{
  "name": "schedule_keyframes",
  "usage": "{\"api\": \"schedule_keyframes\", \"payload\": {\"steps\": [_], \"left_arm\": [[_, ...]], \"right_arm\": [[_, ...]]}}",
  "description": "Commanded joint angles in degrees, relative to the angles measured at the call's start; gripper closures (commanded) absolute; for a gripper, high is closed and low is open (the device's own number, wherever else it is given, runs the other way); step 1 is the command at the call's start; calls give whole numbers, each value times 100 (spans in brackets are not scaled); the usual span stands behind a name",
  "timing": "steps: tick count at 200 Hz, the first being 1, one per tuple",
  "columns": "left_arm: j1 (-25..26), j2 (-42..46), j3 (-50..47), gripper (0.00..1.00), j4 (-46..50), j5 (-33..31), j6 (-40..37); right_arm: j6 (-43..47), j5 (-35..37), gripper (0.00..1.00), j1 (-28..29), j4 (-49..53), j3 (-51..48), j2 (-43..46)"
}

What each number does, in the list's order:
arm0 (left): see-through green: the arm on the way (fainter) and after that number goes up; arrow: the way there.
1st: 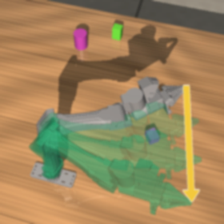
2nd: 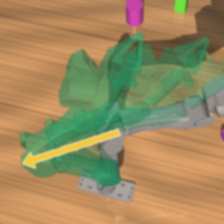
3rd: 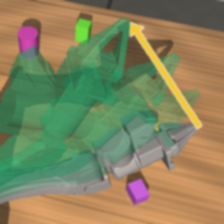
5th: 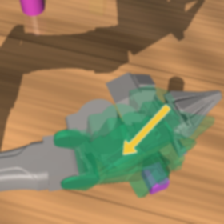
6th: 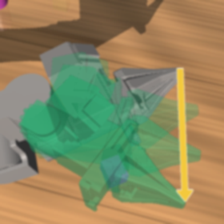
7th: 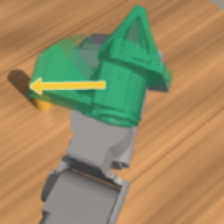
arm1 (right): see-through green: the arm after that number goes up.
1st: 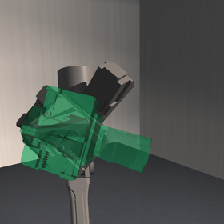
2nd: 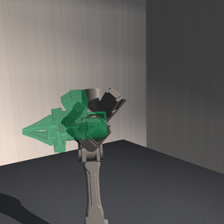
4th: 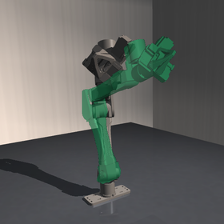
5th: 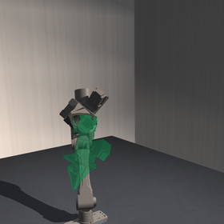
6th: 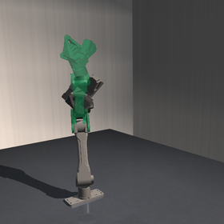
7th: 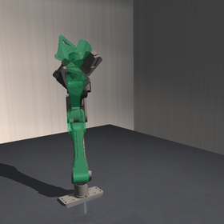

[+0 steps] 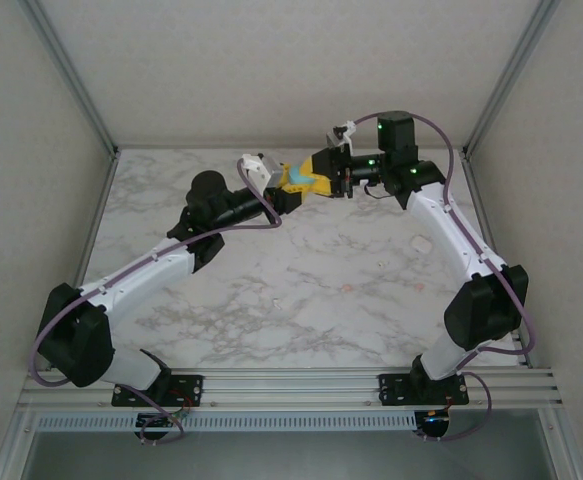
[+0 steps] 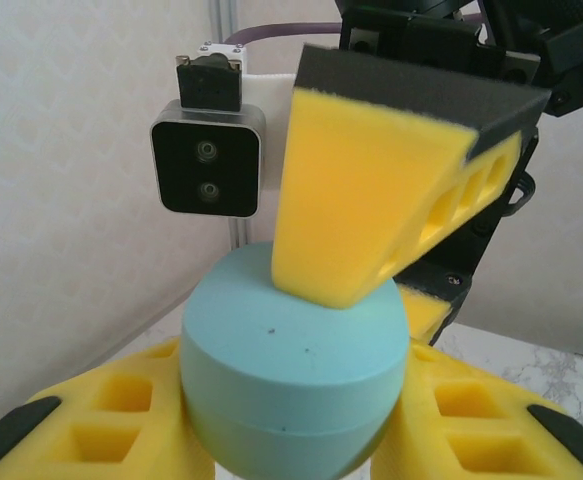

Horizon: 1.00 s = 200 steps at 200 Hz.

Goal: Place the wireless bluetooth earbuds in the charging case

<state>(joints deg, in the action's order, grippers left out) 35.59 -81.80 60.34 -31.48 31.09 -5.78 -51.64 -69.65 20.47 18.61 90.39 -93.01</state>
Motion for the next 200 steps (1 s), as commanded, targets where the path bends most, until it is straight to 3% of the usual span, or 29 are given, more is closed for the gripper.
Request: {"api": "schedule_keyframes", "payload": {"steps": [1, 46, 88, 110, 131, 154, 181, 200], "left_arm": [[53, -46, 215, 72, -142, 59, -21], [53, -11, 251, 65, 282, 3, -251], [44, 117, 40, 32, 468, -313, -355], [49, 248, -210, 27, 446, -523, -228], [44, 468, -519, 21, 302, -983, -93], [27, 742, -745, 15, 263, -1639, 15], [-4, 996, -654, 0, 669, -2482, 305], [-78, 1043, -424, 0, 1208, -3082, 818]], "right_arm": [[170, 9, 68, -7, 163, -24, 125], [-169, 504, 83, -67, -333, -319, 225], [-860, 1065, 86, -325, -1556, -961, 537], [-1194, 1537, 86, -656, -2249, -1507, 739], [-777, 2219, 86, -971, -1876, -1882, 772], [137, 3053, 85, -1172, -781, -1972, 345], [371, 3116, 85, -1299, -829, -1987, -508], [721, 3196, 84, -1302, -625, -1742, -1083]]}}
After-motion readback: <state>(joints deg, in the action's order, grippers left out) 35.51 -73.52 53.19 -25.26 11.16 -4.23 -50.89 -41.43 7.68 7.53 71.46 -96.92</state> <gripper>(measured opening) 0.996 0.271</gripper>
